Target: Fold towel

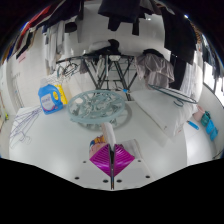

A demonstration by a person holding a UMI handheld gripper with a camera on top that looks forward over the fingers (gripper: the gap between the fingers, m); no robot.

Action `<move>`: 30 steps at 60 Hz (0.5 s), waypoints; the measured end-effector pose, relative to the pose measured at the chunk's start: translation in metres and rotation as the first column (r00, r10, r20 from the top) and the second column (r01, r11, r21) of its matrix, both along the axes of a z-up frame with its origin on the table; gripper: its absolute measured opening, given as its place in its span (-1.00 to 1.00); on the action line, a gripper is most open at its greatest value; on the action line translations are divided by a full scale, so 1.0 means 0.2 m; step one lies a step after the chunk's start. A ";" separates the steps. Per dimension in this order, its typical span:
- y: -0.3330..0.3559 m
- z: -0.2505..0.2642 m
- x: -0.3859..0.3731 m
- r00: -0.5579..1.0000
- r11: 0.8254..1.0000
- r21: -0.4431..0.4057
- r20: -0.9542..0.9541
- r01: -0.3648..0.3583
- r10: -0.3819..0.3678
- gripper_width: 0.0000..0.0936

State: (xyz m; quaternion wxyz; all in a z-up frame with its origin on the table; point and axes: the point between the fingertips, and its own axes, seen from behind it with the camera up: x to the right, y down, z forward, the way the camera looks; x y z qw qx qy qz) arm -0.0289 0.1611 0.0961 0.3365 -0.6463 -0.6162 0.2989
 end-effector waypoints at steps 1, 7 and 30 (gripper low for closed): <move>0.04 -0.02 -0.01 1.000 1.000 0.007 0.005 0.007 -0.007 -0.97; 0.27 -0.17 -0.02 0.997 0.998 0.034 0.044 0.055 -0.056 -0.95; 0.40 -0.02 0.32 0.996 1.000 0.000 0.093 0.002 -0.002 0.80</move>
